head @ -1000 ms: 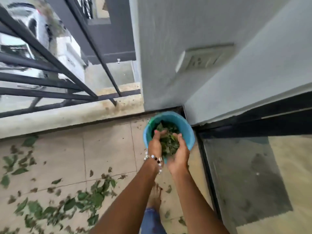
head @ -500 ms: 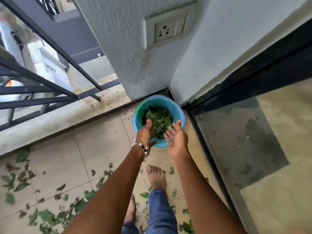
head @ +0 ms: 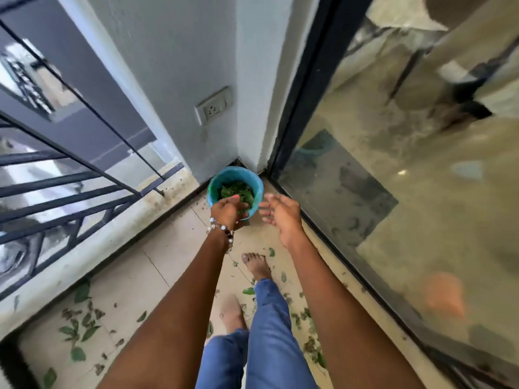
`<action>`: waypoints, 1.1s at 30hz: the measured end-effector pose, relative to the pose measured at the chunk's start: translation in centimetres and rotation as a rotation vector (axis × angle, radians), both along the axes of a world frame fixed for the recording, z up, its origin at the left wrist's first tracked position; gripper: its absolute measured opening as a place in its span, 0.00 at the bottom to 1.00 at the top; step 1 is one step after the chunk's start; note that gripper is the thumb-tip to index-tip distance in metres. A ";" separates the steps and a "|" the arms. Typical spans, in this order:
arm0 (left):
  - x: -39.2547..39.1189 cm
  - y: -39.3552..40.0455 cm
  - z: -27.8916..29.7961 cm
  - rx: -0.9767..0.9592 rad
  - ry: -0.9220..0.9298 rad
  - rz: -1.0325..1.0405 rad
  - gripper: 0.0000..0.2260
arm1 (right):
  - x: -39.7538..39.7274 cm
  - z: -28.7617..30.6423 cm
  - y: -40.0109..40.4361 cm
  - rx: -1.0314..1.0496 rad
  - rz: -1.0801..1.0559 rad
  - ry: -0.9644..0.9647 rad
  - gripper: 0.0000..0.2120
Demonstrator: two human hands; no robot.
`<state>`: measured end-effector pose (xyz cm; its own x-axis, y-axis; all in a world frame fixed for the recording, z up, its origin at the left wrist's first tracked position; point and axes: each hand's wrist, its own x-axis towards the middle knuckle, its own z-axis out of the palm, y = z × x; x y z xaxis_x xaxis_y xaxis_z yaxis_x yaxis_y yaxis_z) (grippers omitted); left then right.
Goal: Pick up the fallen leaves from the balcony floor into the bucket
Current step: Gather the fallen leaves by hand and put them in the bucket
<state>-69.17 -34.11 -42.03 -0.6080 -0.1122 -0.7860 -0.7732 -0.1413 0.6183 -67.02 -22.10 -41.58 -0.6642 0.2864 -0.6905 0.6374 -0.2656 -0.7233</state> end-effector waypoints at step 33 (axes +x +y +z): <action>32.9 29.8 -5.0 0.045 0.358 -1.201 0.04 | 48.7 -8.0 22.1 0.488 -0.632 -0.122 0.08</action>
